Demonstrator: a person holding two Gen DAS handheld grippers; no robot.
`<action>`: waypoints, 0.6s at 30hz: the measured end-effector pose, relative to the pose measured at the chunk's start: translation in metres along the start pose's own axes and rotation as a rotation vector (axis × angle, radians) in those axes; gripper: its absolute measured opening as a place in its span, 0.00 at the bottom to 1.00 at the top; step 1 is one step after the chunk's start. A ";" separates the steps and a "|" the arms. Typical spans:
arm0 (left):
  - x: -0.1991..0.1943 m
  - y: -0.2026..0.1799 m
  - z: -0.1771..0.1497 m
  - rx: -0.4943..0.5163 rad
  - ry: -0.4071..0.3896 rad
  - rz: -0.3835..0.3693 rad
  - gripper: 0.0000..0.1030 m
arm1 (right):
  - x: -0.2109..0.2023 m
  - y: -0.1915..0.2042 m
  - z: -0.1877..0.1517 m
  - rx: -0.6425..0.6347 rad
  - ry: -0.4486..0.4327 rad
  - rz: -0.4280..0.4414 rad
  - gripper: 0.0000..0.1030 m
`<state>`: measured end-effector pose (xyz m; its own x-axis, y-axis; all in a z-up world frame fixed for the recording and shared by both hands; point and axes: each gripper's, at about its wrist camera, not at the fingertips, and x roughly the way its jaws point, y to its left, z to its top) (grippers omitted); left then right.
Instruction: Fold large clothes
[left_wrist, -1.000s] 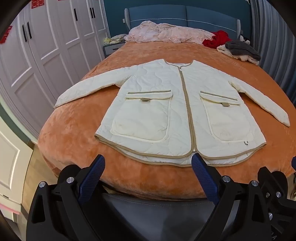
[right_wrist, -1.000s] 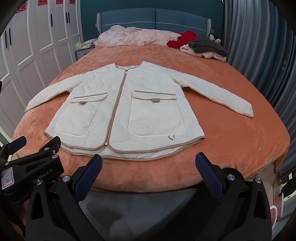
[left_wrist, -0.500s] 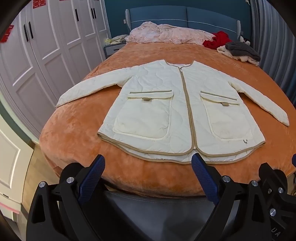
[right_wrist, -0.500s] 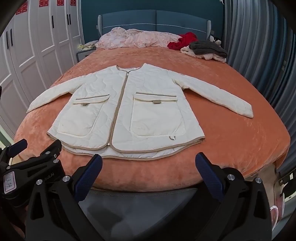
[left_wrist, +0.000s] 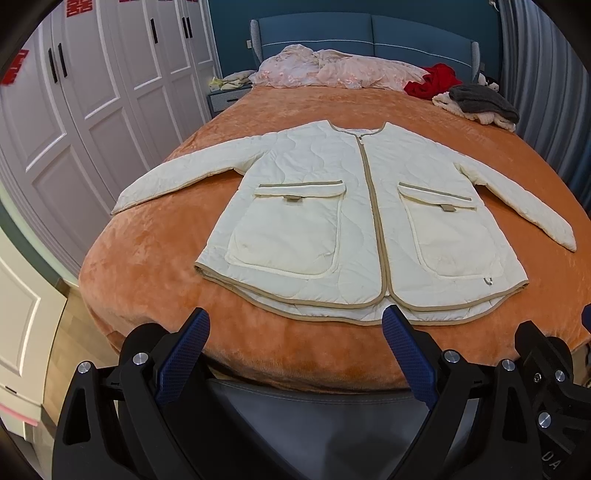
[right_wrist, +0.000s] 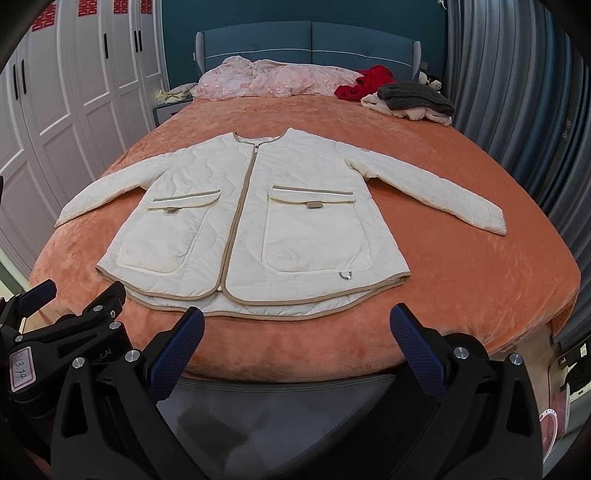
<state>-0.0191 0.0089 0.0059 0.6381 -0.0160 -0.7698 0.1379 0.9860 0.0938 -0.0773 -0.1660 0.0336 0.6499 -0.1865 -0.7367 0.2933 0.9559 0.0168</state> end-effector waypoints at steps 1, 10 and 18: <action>0.000 0.000 0.000 -0.001 0.000 -0.001 0.90 | 0.000 0.000 0.000 0.000 -0.001 0.000 0.95; -0.002 0.000 0.000 -0.001 -0.003 0.000 0.90 | 0.000 0.000 0.000 0.000 -0.001 0.001 0.95; -0.002 0.001 0.000 -0.001 -0.005 0.000 0.90 | -0.002 0.002 0.001 -0.001 -0.005 -0.001 0.95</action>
<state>-0.0204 0.0095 0.0075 0.6420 -0.0165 -0.7665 0.1370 0.9862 0.0935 -0.0772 -0.1643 0.0356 0.6532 -0.1884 -0.7334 0.2931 0.9560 0.0155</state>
